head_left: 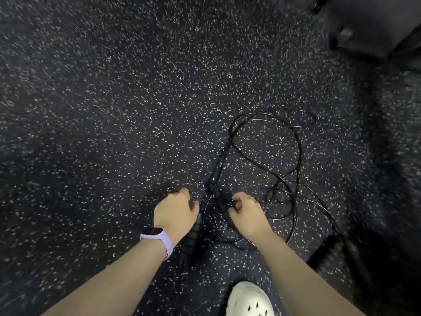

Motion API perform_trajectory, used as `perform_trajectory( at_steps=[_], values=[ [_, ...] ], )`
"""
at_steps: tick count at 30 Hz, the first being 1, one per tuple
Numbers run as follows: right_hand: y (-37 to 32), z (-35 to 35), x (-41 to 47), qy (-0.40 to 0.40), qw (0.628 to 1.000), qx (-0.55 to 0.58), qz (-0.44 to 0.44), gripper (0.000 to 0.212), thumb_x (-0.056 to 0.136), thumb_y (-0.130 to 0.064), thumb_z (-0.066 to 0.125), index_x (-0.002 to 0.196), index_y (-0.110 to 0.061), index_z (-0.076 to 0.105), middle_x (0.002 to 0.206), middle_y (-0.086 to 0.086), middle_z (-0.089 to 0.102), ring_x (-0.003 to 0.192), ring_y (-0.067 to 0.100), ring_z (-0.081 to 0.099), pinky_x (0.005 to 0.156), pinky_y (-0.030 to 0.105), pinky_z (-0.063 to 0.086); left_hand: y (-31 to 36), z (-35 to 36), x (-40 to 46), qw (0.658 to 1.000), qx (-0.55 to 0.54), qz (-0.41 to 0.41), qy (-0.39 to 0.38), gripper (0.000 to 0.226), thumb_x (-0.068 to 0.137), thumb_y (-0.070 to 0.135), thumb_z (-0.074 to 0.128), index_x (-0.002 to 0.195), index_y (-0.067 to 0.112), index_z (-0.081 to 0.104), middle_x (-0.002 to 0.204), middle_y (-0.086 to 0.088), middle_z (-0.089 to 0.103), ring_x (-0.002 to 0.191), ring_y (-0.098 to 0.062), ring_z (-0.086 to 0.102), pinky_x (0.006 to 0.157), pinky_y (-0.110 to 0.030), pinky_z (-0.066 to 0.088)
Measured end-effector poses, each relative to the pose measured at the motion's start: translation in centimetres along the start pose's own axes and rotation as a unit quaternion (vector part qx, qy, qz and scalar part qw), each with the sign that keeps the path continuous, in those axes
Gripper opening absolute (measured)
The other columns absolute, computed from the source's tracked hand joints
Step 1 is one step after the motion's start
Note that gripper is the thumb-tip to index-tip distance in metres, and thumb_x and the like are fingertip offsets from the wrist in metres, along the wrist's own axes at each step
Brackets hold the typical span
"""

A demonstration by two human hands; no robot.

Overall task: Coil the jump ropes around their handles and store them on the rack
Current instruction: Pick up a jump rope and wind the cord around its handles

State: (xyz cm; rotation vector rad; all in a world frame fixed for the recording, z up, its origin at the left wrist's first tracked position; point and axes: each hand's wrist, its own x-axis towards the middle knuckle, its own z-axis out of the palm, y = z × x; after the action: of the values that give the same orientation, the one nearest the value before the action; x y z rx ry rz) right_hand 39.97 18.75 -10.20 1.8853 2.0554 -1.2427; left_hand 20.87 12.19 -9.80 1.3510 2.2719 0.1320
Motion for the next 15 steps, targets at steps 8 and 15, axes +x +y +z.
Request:
perform_trajectory(
  at_steps=[8, 15],
  values=[
    [1.7, 4.2, 1.3, 0.012, 0.992, -0.120, 0.029, 0.063, 0.090, -0.042, 0.071, 0.144, -0.020, 0.048, 0.135, 0.004, 0.044, 0.127, 0.025, 0.048, 0.100, 0.043, 0.051, -1.2, 5.1, -1.0, 0.994, 0.019, -0.045, -0.094, 0.049, 0.083, 0.068, 0.066, 0.088, 0.021, 0.052, 0.083, 0.004, 0.061, 0.074, -0.020, 0.057, 0.064, -0.031, 0.044],
    [0.9, 4.0, 1.3, 0.052, 0.990, -0.129, 0.032, 0.056, 0.085, -0.042, 0.067, 0.135, -0.022, 0.055, 0.125, 0.004, 0.046, 0.119, 0.026, 0.049, 0.103, 0.042, 0.046, -1.8, 4.9, -0.3, 0.985, -0.120, -0.070, -0.101, 0.053, 0.079, 0.062, 0.076, 0.089, 0.019, 0.047, 0.081, 0.003, 0.064, 0.072, -0.018, 0.062, 0.060, -0.033, 0.047]
  ],
)
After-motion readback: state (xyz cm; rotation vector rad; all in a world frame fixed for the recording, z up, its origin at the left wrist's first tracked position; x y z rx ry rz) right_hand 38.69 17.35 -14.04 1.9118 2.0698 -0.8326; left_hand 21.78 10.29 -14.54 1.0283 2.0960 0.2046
